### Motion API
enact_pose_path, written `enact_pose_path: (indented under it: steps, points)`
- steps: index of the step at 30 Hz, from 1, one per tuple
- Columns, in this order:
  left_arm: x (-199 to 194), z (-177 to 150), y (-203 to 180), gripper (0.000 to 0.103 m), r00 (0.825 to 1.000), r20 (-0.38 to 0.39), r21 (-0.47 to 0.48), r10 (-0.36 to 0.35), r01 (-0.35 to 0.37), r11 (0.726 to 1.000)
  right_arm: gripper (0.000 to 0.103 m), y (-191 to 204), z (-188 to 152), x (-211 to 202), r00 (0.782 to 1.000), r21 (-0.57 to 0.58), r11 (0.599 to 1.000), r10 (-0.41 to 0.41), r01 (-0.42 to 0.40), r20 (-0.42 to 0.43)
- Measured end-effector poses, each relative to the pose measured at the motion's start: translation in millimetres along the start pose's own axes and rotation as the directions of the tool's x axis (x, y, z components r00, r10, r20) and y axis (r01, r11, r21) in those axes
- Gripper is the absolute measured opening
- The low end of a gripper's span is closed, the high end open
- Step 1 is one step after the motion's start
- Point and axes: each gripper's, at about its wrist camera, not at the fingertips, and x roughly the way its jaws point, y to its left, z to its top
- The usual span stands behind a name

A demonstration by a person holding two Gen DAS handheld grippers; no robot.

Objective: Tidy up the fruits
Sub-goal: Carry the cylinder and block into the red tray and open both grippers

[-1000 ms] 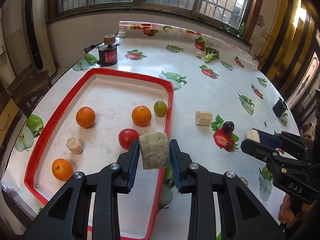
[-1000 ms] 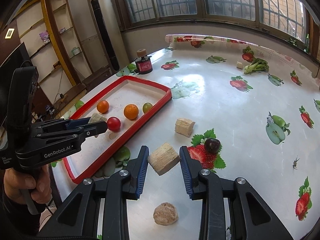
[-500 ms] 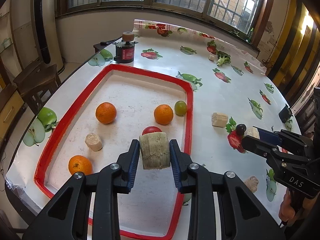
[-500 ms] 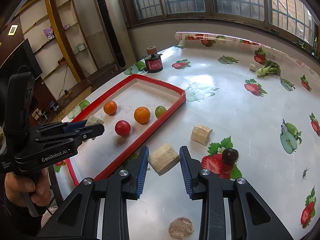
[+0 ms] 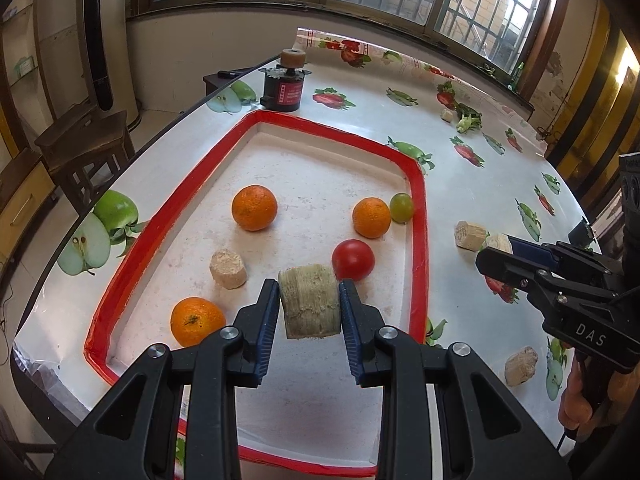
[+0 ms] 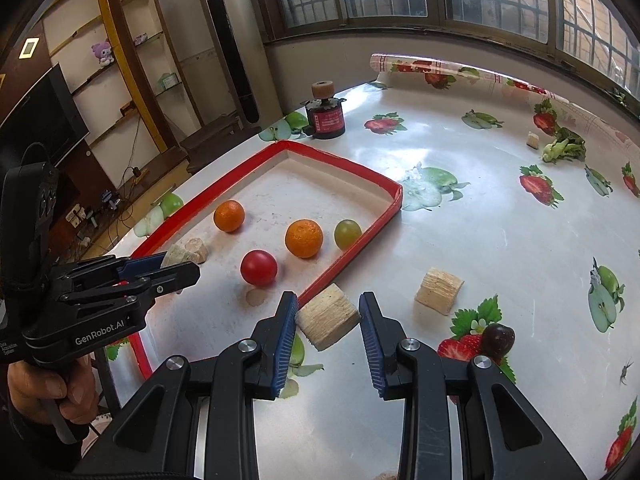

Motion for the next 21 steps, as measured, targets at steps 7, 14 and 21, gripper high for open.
enact_pose_path:
  steps: [7, 14, 21]
  points:
    - [5, -3, 11, 0.028, 1.0, -0.022, -0.021, 0.0, 0.0, 1.0, 0.032, 4, 24, 25, 1.0, 0.0, 1.0, 0.015, -0.015, -0.014]
    - [18, -3, 11, 0.028, 0.998, -0.054, -0.023, -0.012, 0.011, 1.0, 0.032, 5, 57, 57, 1.0, 0.008, 1.0, 0.017, -0.017, -0.021]
    - [32, 3, 5, 0.028, 0.997, -0.078, -0.013, -0.015, 0.014, 1.0, 0.033, 2, 81, 88, 0.999, 0.019, 1.0, 0.001, -0.001, -0.039]
